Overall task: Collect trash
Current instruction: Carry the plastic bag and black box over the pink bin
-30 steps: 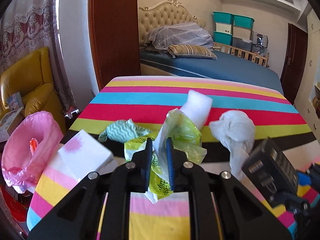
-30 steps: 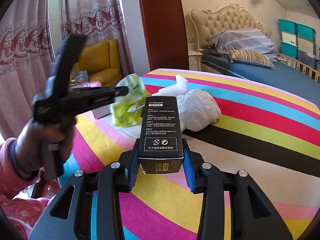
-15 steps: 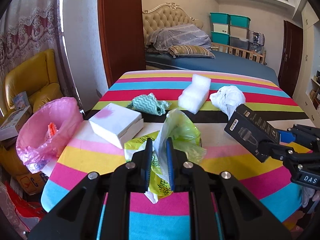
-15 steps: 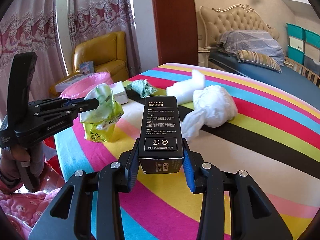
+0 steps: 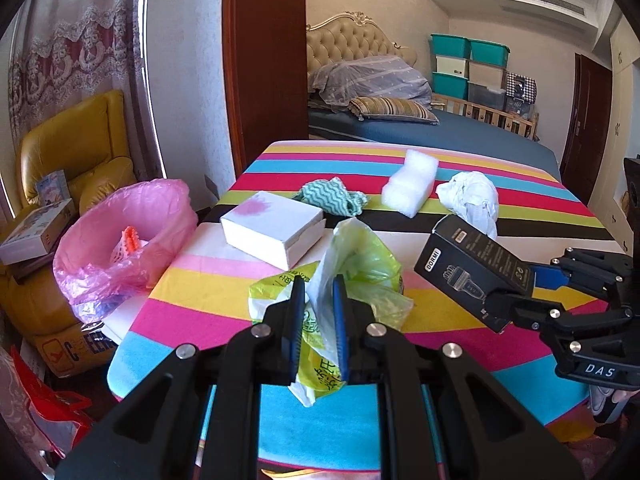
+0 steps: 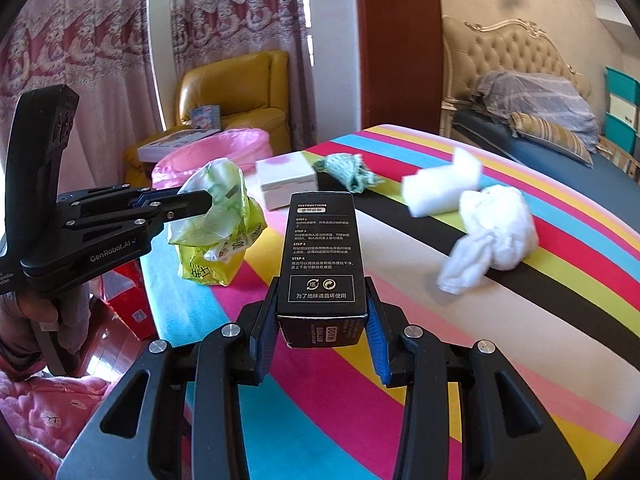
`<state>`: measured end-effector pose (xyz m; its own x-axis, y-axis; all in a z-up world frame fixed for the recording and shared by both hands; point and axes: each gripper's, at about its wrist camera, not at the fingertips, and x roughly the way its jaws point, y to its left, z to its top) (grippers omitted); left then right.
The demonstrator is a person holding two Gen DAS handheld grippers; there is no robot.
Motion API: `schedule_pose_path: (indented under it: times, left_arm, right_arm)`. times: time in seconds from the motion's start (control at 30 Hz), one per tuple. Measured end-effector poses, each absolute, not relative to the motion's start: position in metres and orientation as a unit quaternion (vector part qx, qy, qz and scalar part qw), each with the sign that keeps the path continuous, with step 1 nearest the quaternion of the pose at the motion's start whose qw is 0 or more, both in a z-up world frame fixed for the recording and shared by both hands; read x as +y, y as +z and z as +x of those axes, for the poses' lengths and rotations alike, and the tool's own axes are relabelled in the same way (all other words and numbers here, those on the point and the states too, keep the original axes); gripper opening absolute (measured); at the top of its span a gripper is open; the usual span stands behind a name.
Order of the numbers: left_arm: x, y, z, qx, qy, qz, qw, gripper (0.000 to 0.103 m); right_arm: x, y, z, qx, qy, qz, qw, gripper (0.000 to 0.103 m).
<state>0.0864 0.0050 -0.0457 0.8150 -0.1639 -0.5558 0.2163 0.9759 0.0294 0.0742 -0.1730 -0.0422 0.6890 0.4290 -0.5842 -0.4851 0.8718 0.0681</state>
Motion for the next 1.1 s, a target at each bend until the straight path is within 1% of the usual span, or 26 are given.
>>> schedule_pose_path:
  times: [0.53, 0.83, 1.1]
  left_arm:
    - [0.086, -0.015, 0.084, 0.254, -0.036, 0.015, 0.966, 0.014]
    - [0.141, 0.002, 0.112, 0.242, 0.006, 0.01, 0.97, 0.014]
    - [0.196, 0.023, 0.156, 0.233, 0.041, -0.011, 0.972, 0.014]
  right_arm:
    - [-0.082, -0.02, 0.101, 0.282, 0.318, -0.101, 0.9, 0.038]
    - [-0.035, 0.005, 0.15, 0.276, 0.352, -0.089, 0.89, 0.038]
    - [0.016, 0.022, 0.218, 0.287, 0.367, -0.057, 0.883, 0.038]
